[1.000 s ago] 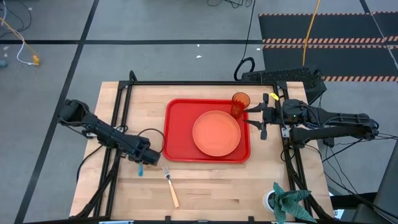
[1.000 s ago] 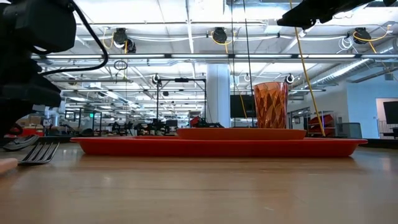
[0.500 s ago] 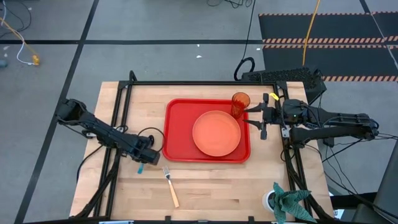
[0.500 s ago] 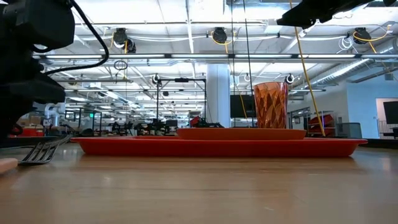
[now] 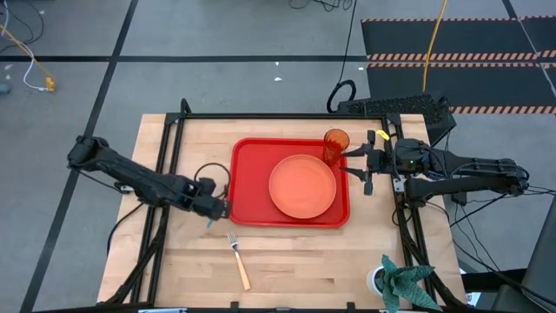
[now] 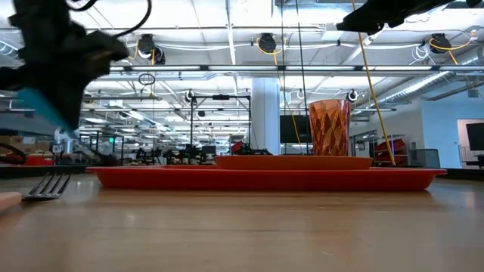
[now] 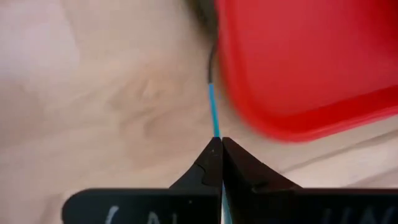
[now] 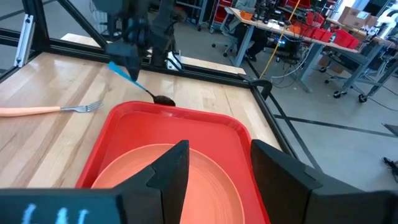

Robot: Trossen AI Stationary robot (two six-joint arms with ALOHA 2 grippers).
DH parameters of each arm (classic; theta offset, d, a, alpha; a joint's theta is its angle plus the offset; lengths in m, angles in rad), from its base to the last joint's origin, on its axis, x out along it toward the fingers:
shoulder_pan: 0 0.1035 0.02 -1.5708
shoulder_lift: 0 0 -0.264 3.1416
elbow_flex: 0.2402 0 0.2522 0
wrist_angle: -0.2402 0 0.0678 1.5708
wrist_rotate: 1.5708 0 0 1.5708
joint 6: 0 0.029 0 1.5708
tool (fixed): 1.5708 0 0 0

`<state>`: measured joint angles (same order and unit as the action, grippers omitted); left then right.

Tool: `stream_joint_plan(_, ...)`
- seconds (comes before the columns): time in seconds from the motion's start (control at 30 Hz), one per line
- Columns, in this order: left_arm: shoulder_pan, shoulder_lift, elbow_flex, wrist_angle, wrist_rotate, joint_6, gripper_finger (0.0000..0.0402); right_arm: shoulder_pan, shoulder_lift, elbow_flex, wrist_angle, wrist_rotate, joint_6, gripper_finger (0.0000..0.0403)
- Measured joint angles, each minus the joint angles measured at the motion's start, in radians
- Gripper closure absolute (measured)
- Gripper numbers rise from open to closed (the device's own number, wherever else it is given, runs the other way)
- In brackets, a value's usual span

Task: Pick and place plate/cup/fork/spoon on tray
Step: Put the blue spoon on the red tray to the left of the orange plate

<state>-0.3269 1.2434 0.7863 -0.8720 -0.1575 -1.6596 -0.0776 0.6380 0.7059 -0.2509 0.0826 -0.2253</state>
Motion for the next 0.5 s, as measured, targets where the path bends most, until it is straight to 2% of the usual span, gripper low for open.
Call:
stream_joint_plan(0.1, 0.032, -0.001, 0.054, 0.004, -0.057, 0.059, 0.0400, 0.000, 0.000, 0.000, 0.012, 0.000, -0.003, 0.0239)
stream_joint_plan(0.23, 0.065, -0.002, 0.102, 0.003, -0.083, 0.136, 0.0401, 0.000, 0.000, 0.000, 0.015, 0.000, -0.005, 0.0239)
stream_joint_plan(0.5, 0.080, -0.002, 0.062, -0.062, 0.006, 0.141, 0.0401, 0.000, 0.000, 0.000, 0.014, 0.000, -0.003, 0.0239)
